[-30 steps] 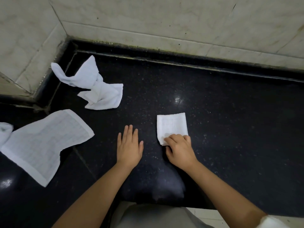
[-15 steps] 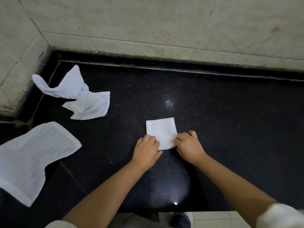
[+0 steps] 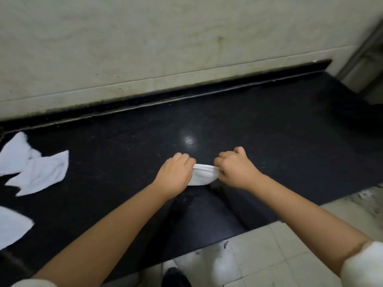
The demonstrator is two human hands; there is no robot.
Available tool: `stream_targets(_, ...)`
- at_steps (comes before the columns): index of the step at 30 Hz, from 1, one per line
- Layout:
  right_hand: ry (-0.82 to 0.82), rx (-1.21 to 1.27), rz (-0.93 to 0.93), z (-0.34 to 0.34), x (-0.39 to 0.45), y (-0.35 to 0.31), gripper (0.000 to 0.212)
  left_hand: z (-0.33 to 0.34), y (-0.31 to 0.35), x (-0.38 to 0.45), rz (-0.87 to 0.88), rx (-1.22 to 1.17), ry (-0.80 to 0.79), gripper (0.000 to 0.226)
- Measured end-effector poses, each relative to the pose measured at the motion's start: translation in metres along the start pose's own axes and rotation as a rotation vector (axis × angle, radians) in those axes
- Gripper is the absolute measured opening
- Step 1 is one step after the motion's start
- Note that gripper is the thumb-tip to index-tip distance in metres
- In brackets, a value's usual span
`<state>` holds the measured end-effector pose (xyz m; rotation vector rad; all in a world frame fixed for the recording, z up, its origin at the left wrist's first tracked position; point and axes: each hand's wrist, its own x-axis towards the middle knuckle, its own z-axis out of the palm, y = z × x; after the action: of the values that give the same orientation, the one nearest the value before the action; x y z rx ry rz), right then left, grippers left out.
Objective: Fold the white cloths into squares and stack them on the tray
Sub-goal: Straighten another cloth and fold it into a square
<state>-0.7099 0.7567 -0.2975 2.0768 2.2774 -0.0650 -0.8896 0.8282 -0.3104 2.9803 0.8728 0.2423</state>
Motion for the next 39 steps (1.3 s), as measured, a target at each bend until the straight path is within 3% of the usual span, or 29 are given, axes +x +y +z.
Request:
stream_targets(3,0.026,-0.104,-0.022,-0.013,-0.059,0.059,0.028,-0.013,0.069,0.046,0.018,-0.094,-0.018,0.021)
stream_targets(5,0.064,-0.085,-0.011,-0.024,-0.104,0.101,0.021,-0.021,0.12,0.078,0.003,-0.169,-0.055,0.02)
stream_targets(7,0.088,0.053,0.043,-0.037,-0.15,0.145,0.007,-0.03,0.171,0.109,0.019,-0.246,-0.049,0.019)
stream_targets(9,0.163,0.197,0.216,-0.047,-0.194,0.192,0.013,-0.037,0.222,0.14,0.063,-0.317,-0.032,0.018)
stream_targets(11,0.155,0.34,0.314,-0.059,-0.232,0.227,0.034,-0.043,0.267,0.166,0.135,-0.341,-0.036,0.02)
stream_targets(13,0.12,0.316,0.414,-0.069,-0.265,0.257,0.061,-0.049,0.31,0.194,0.217,-0.345,-0.049,0.021)
stream_targets(14,0.113,0.262,0.456,-0.073,-0.278,0.272,0.062,-0.052,0.33,0.209,0.248,-0.348,-0.049,0.021)
stream_targets(18,0.204,0.005,0.502,-0.087,-0.314,0.335,0.022,-0.06,0.394,0.27,0.361,-0.323,-0.012,0.021)
stream_targets(23,0.102,-0.14,0.514,-0.125,-0.333,0.43,0.026,-0.06,0.445,0.359,0.5,-0.212,0.048,0.026)
stream_targets(29,0.026,-0.042,0.58,-0.19,-0.314,0.577,0.013,-0.077,0.497,0.494,0.552,-0.141,0.148,0.03)
stream_targets(39,0.134,0.131,0.655,-0.273,-0.278,0.773,0.021,-0.127,0.566,0.697,0.481,-0.067,0.074,0.027)
